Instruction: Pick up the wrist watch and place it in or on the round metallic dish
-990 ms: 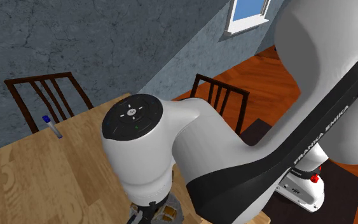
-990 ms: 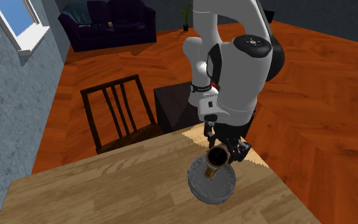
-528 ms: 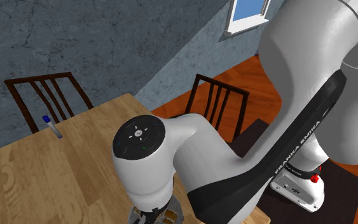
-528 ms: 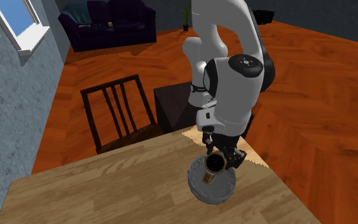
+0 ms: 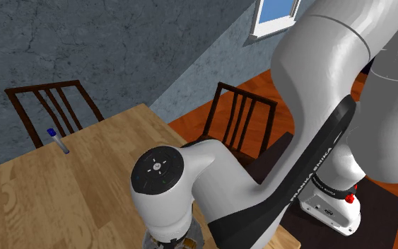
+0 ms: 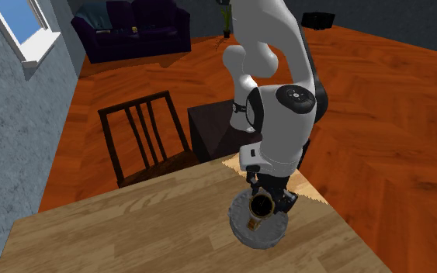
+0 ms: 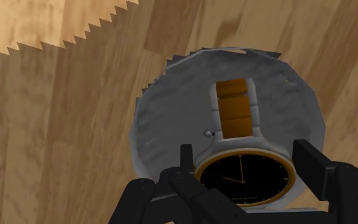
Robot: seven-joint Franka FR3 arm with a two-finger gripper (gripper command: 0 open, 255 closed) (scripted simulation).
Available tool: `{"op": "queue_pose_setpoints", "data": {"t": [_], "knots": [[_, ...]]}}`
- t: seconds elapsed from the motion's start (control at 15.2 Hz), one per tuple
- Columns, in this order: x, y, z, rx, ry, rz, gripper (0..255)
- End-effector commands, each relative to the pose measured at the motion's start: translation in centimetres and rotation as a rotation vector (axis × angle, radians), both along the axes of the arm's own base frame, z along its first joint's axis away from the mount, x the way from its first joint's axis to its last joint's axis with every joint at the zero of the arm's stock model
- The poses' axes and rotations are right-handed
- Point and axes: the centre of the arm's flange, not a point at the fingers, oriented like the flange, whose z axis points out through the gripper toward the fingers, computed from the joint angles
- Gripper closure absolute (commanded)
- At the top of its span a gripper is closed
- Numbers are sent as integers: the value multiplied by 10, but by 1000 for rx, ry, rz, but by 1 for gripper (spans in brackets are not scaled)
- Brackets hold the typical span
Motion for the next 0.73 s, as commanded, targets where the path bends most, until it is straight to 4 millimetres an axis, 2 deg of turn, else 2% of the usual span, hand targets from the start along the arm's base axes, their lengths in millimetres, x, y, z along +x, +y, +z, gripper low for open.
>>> {"op": "queue_pose_setpoints", "data": {"t": [0.0,0.26,0.33,0.66], "knots": [[0,0,-1,0,0,0,255],[0,0,-1,0,0,0,255],[0,0,-1,0,0,0,0],[0,0,-1,0,0,0,0]]}}
